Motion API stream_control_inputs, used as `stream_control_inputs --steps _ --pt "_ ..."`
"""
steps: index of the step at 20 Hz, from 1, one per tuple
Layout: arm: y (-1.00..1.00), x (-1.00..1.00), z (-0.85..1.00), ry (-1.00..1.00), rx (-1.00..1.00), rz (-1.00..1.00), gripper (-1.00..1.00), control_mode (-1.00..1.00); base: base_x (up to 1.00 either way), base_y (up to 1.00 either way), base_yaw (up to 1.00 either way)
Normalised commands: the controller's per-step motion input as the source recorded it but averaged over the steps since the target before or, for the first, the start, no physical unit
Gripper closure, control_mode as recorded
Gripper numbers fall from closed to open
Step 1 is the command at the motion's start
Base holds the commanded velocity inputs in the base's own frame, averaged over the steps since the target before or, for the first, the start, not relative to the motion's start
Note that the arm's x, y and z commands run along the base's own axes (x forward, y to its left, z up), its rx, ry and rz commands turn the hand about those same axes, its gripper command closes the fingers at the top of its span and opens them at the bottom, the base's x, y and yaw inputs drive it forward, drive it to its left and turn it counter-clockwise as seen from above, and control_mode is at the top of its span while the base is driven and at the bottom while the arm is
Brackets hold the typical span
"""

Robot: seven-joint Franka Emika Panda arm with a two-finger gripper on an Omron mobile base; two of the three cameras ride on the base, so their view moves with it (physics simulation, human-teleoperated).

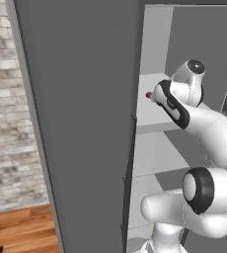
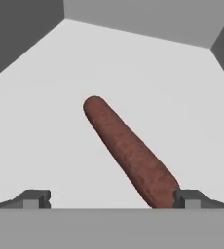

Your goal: Move the hot dog bun to the plate on the dining table and place the condiment next to that plate. Then navigate to the fridge and take the sausage and place it on the plate as well.

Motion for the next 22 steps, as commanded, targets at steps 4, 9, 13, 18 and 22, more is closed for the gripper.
stream_control_inputs --steps 4,9,13,18,22 --pt "-0.02 0.46 -0.20 0.00 0.00 0.02 -1.00 -1.00 0.00 0.00 0.00" --pt "-0.04 0.44 -0.20 0.00 0.00 0.01 -1.00 -1.00 0.00 0.00 0.00" --pt "-0.09 0.32 -0.17 0.00 0.00 0.01 -1.00 -1.00 0.00 0.00 0.00" --pt "-0.02 0.06 -0.29 0.00 -0.02 0.00 -1.00 -1.00 0.00 0.00 0.00" --pt "0.00 0.00 -0.41 0.02 -0.02 0.00 1.00 -1.00 0.00 0.00 0.00"
